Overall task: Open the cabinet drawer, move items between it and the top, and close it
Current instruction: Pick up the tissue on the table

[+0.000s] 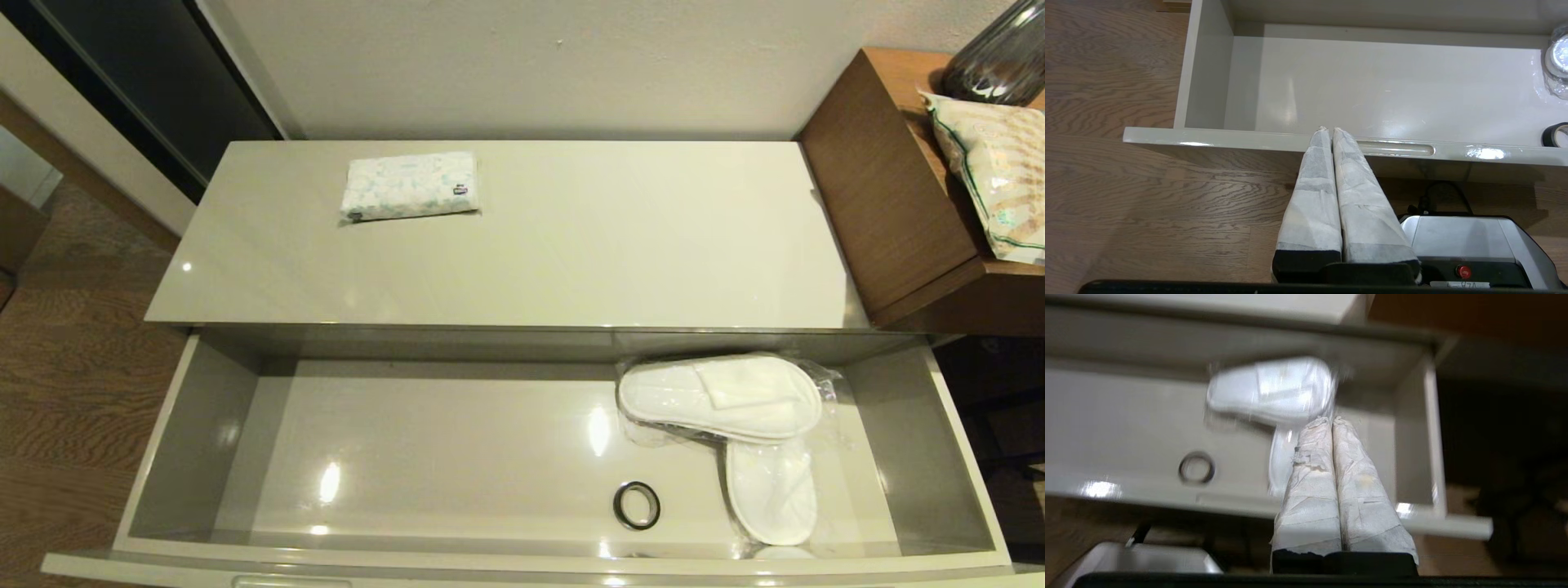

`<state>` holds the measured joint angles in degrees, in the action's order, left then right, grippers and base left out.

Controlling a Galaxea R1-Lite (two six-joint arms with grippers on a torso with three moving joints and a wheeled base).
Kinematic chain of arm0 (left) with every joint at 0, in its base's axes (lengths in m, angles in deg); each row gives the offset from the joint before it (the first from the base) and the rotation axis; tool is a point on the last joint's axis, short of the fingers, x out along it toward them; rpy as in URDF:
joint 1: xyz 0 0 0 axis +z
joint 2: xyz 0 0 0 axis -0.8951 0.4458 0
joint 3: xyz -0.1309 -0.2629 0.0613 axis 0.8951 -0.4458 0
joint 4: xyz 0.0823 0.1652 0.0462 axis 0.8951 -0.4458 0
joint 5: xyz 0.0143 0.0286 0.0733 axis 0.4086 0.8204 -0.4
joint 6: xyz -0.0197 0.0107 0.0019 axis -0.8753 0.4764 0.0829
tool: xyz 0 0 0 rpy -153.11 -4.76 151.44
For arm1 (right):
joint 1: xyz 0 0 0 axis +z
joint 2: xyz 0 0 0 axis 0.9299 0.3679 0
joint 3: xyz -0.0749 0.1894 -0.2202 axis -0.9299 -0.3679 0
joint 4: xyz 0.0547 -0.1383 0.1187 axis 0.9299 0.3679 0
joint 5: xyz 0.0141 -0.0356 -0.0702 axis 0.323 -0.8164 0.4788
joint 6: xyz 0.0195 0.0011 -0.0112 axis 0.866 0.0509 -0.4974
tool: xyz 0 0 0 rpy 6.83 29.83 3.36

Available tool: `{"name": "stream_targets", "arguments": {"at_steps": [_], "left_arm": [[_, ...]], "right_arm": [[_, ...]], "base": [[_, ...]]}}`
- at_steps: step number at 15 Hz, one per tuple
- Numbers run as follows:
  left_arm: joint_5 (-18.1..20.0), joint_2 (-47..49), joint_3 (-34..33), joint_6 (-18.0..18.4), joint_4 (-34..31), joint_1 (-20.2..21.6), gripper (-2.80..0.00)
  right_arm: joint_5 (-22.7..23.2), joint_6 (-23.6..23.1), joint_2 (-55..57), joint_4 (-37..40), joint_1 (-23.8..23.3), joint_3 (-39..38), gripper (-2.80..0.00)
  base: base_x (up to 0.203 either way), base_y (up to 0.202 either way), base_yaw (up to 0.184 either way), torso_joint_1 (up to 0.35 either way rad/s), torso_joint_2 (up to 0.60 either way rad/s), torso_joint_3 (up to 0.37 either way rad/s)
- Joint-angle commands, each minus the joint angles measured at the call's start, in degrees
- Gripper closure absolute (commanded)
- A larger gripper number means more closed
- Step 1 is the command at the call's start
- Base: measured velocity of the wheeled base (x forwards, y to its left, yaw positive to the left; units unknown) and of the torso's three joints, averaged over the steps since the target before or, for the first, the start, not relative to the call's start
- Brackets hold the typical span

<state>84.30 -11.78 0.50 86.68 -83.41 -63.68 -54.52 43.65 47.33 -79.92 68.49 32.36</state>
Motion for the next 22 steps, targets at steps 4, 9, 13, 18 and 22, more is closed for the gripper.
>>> {"name": "stream_targets", "arguments": {"at_steps": [4,9,13,18,22], "left_arm": [[-0.02,-0.02,-0.01,0.01,-0.05,-0.11,0.00],[-0.02,-0.02,-0.01,0.01,-0.05,-0.03,0.00],[-0.02,-0.02,-0.01,0.01,-0.05,-0.02,0.00],[-0.02,-0.02,-0.10,2.12,-0.05,-0.04,0.00],[0.25,-0.01,0.14,4.11,-0.55,-0.02,0.00]], "right_arm": [[-0.18,1.64,0.17,2.87,0.01,-0.27,0.00],[-0.52,3.65,0.17,2.95,0.01,-0.27,0.00],[-0.52,3.72,0.17,2.95,0.01,-0.27,0.00],[-0.52,3.67,0.17,2.95,0.01,-0.27,0.00],[-0.52,3.74,0.17,2.95,0.01,-0.27,0.00]], "base": [[0.000,0.000,0.000,0.000,0.00,0.000],[0.000,0.000,0.000,0.000,0.00,0.000],[0.000,0.000,0.000,0.000,0.00,0.000],[0.000,0.000,0.000,0.000,0.00,0.000],[0.000,0.000,0.000,0.000,0.00,0.000]]}}
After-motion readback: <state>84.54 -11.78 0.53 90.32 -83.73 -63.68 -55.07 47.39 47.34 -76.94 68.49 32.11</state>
